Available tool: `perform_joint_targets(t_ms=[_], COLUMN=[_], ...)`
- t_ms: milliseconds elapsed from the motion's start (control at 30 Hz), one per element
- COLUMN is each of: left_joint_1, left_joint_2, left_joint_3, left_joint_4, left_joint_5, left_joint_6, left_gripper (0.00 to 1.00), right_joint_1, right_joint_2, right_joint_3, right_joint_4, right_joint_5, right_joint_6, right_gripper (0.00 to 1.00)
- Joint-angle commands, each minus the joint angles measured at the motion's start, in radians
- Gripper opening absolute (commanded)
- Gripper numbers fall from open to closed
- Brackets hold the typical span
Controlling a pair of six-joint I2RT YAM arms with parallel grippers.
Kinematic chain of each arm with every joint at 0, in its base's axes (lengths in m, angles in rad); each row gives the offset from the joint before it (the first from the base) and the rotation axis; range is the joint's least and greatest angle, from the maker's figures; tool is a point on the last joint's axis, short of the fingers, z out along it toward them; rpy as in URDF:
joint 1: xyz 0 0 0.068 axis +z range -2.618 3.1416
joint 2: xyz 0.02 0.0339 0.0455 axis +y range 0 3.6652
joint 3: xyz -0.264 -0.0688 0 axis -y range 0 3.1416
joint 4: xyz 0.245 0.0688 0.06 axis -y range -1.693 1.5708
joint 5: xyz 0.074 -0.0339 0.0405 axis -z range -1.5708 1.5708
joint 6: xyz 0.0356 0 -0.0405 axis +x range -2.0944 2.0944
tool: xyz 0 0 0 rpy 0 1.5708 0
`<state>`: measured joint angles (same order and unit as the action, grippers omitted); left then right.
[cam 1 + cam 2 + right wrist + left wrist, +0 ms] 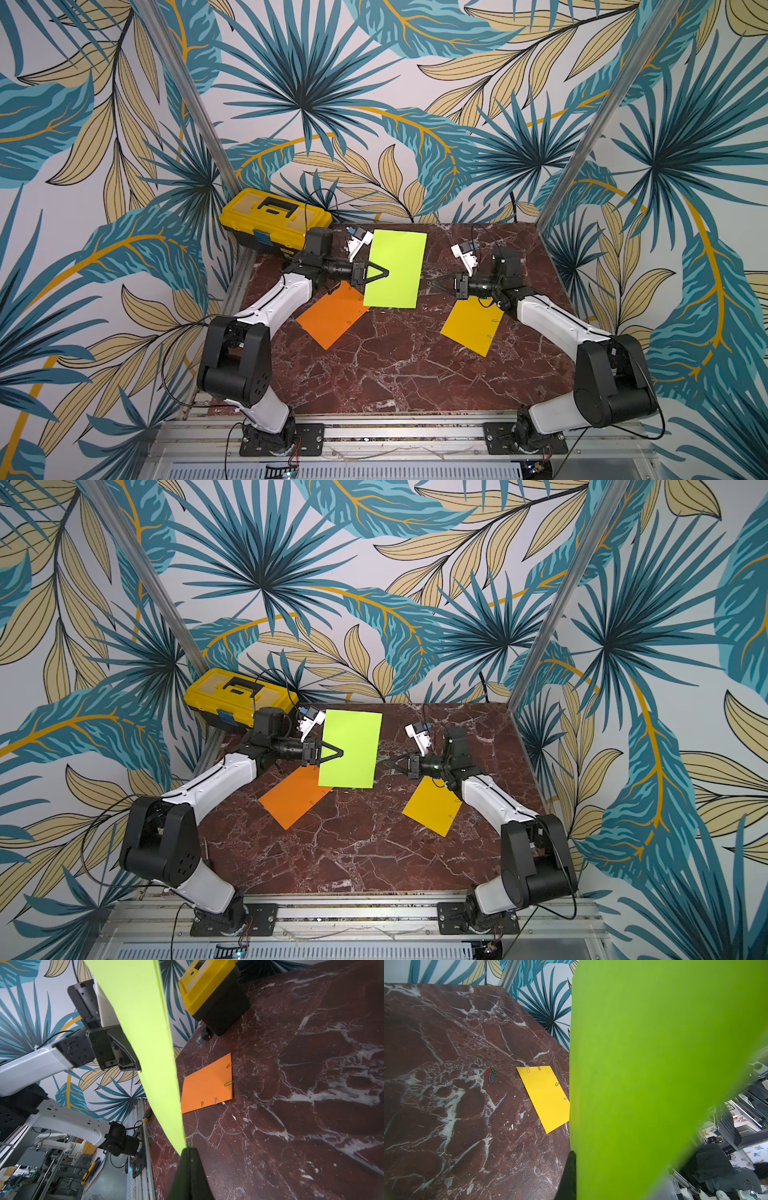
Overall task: Unclip the paperclips from the documents
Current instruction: Remove the paper clip from the document, then place the paper clip at the center of the board.
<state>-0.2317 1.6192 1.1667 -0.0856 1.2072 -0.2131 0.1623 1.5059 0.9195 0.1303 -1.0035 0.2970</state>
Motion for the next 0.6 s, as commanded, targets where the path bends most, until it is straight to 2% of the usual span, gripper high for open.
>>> perform_joint_targets(t_ms=[0, 567], left_joint_1=[0.005, 0.005], left_joint_2=[-0.036, -0.036], left_joint_3=[-0.01, -0.01], left_joint_4=[0.018, 0.017], left_joint_5=[-0.006, -0.011], left_joint_6=[0.014, 0.012], left_gripper=[0.0, 0.0], right_joint_1=[-0.025, -0.091], right_joint_2=[0.052, 0.305], right_joint_3=[0.037, 0.205], right_joint_4=[-0.09, -0.256], right_joint_5=[0.07, 0.302], right_joint_6=[-0.019, 0.019], right_gripper=[0.0, 0.0])
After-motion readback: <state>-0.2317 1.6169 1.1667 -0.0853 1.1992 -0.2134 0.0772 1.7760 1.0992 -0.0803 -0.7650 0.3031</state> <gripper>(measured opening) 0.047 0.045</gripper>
